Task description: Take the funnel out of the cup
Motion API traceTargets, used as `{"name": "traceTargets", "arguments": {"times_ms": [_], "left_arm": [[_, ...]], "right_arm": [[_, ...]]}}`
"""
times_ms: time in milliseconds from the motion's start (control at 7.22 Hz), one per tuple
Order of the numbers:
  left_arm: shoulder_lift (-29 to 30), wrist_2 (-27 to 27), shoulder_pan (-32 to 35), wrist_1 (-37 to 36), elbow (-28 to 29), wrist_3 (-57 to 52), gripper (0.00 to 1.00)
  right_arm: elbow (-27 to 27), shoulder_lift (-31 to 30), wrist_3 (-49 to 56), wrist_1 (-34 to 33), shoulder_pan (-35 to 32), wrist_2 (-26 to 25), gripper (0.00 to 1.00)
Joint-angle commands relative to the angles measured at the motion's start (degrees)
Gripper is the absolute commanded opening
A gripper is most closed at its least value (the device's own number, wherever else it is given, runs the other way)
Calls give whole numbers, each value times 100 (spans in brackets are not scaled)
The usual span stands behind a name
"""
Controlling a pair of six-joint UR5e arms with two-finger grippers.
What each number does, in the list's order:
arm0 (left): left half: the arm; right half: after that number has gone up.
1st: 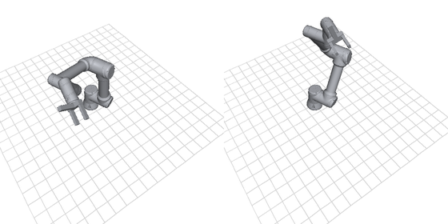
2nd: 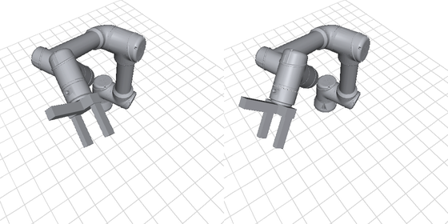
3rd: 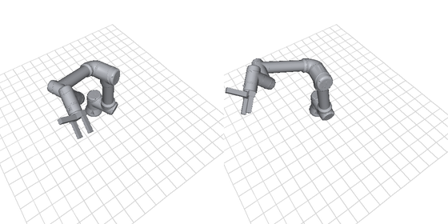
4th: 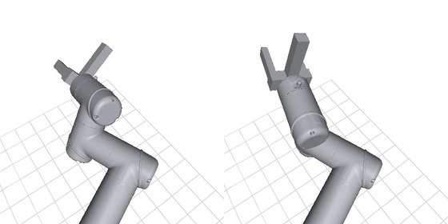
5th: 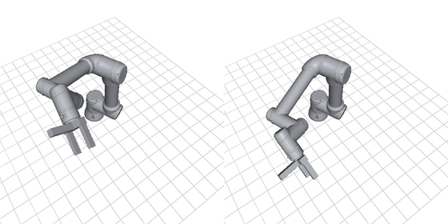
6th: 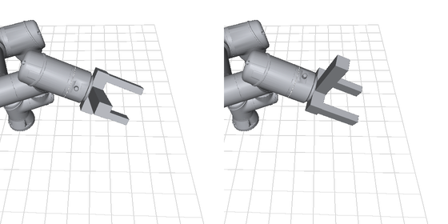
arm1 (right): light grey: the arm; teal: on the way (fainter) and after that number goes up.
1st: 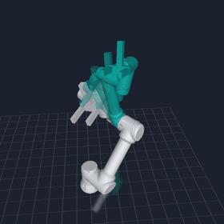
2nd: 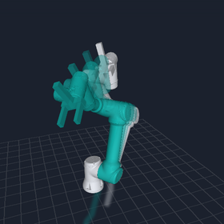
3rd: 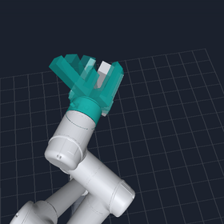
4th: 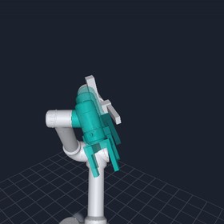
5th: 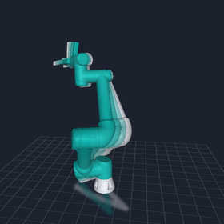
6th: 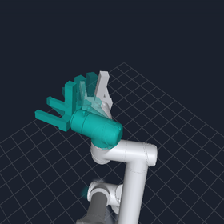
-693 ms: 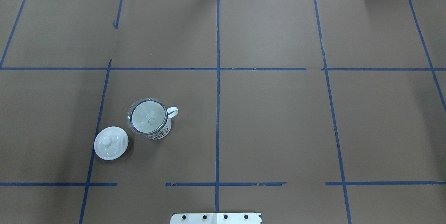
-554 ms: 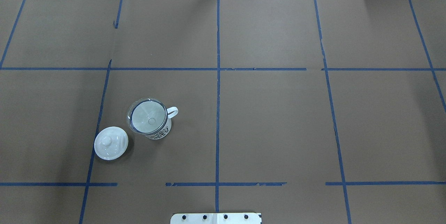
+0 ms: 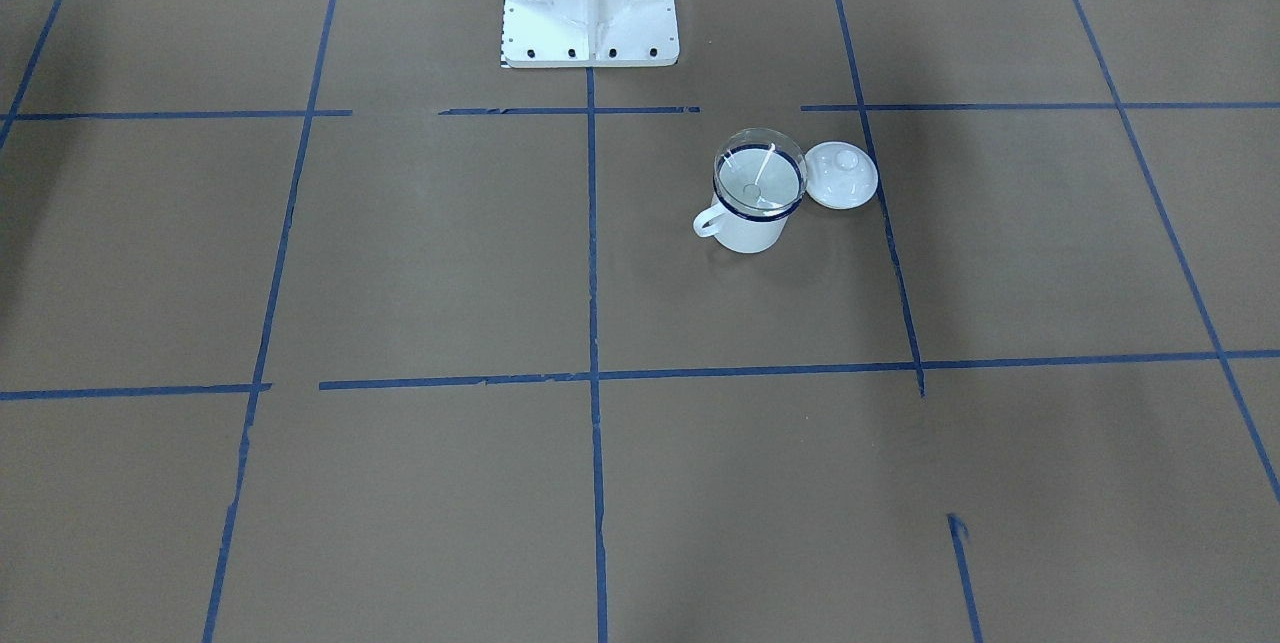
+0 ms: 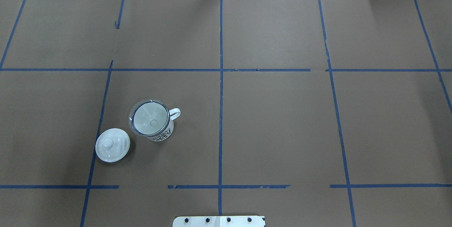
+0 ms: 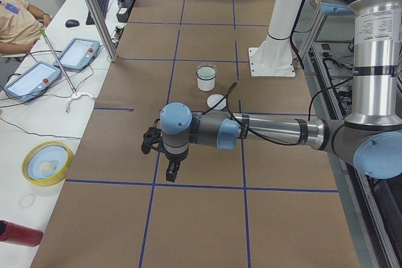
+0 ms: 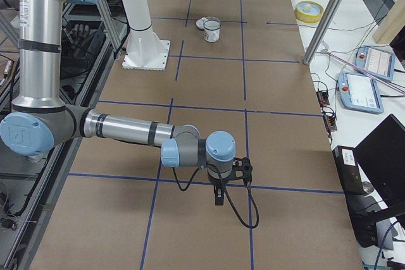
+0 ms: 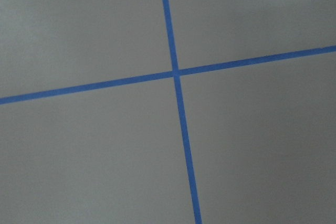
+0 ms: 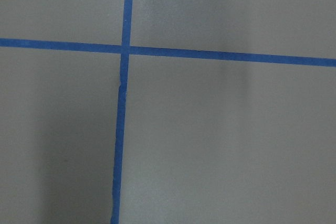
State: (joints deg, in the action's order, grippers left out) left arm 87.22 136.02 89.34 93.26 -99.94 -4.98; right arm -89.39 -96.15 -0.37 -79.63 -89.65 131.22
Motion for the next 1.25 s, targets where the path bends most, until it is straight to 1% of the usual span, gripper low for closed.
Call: {"name": "traceTargets", "arguments": {"times_ms": [0,139,277,416,554,693,831,970,1108], "left_arm": [[670,-41,-154,17,-87,136,100],[1187,-50,-154,35,-87,790,100],[1435,-32,-171,339,-131,1336,100],[1420,-23,-363,1186,-114,1959,100],[1429,-32,-669,1613,-157,3575,100],[1429,-58,-1134,2443,-132,4244,100],[1446,-58,-1782,3017,-131,4477,100],[1499,-85,-2163,3040,-331,5619,100],[1621,-259,-2758,2980,-525,6370,100]], "right_arm": [[-9,0,2,0,0,0,100],[0,0,-7,0,0,0,100],[0,0,-7,0,0,0,100],[0,0,-7,0,0,0,100],[0,0,2,0,0,0,100],[0,0,-7,0,0,0,100],[0,0,-7,0,0,0,100],[0,0,-7,0,0,0,100],[-9,0,2,0,0,0,100]]}}
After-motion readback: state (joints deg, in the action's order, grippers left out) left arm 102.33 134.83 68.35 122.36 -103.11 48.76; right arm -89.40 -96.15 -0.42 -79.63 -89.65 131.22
